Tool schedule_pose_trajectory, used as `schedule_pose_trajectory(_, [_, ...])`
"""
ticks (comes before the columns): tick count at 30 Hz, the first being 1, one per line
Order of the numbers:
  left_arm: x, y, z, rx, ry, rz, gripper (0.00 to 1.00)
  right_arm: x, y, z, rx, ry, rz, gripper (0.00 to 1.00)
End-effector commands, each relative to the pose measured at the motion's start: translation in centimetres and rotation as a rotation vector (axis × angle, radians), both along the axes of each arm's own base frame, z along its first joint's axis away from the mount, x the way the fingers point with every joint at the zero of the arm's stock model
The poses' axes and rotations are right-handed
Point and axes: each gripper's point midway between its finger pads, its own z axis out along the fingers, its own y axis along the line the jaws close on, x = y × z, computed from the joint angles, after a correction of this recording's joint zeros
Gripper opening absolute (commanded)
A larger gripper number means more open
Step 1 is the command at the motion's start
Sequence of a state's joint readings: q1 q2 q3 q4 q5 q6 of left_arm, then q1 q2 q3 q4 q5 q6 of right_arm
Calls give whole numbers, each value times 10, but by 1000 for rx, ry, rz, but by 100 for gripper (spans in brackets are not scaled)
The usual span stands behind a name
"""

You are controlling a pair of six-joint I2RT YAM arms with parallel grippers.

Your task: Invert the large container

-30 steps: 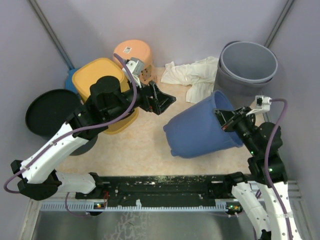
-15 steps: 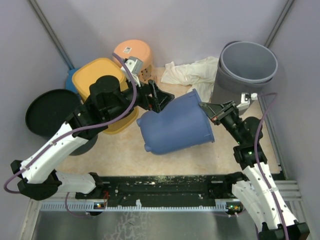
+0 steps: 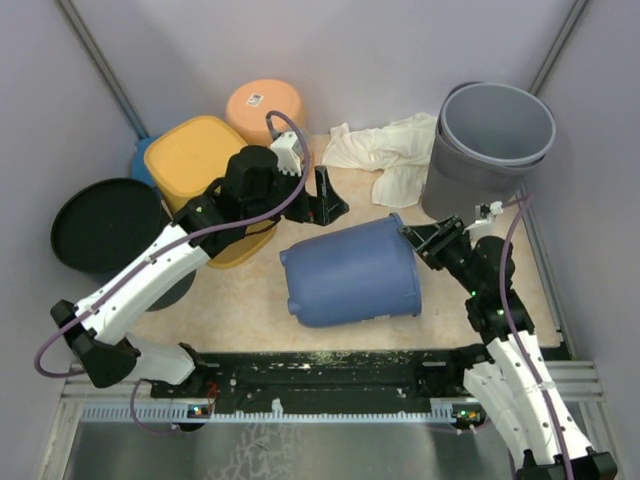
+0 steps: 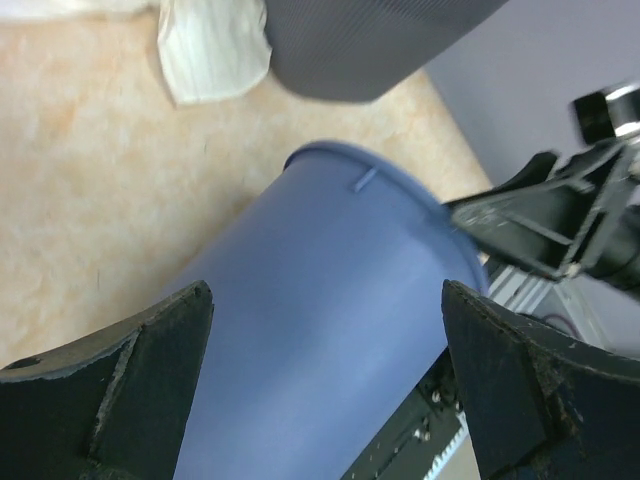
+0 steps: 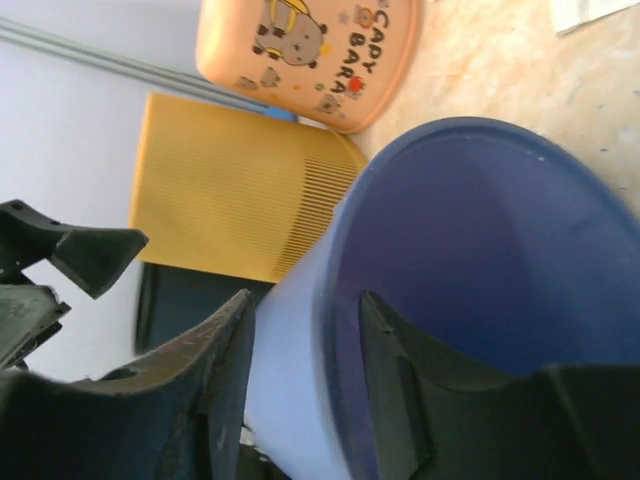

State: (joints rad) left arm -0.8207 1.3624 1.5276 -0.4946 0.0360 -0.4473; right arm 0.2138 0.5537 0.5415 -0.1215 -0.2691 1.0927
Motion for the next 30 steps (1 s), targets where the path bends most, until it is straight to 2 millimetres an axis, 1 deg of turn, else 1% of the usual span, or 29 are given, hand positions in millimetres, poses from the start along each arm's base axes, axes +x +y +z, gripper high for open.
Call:
schedule_pose_trajectory(1, [-11, 7, -25, 2, 113, -42, 100, -6, -9, 23, -226, -80, 24, 51])
schedule_pose_trajectory(3, [-11, 15, -34, 16, 134, -29, 100, -8, -10, 23, -290, -76, 44, 57])
schedule_pose_trajectory(4, [-11, 19, -37, 23, 142, -22, 100, -10, -10, 22, -315, -73, 59, 58])
schedule_pose_trajectory(8, [-20, 37, -54, 77, 187, -10, 100, -20, -7, 17, -389, -58, 135, 59])
schedule_pose_trajectory(11, [-31, 53, -72, 118, 248, 8, 100, -29, -10, 5, -453, -16, 173, 59])
schedule_pose_trajectory(15, [-45, 71, -88, 125, 312, 41, 100, -40, -12, -5, -536, 10, 237, 49])
schedule_pose_trajectory(18, [-56, 80, -95, 115, 359, 53, 100, -46, -15, -12, -583, 42, 273, 36])
schedule_pose_trajectory(21, [-69, 82, -104, 88, 436, 39, 100, -48, -17, -14, -593, 43, 269, 16])
schedule_pose_trajectory(23, [-80, 79, -113, 62, 494, 12, 100, -48, -14, -15, -571, 38, 272, 8])
schedule_pose_trajectory(25, [-88, 77, -118, 37, 540, -2, 100, -49, -10, -20, -546, 49, 285, 1])
schedule_pose_trajectory(26, [-91, 77, -121, 26, 557, -1, 100, -48, -9, -23, -533, 58, 287, 0])
schedule_pose_trajectory(30, [-97, 79, -131, -12, 606, 14, 100, -47, -6, -32, -492, 78, 274, 0])
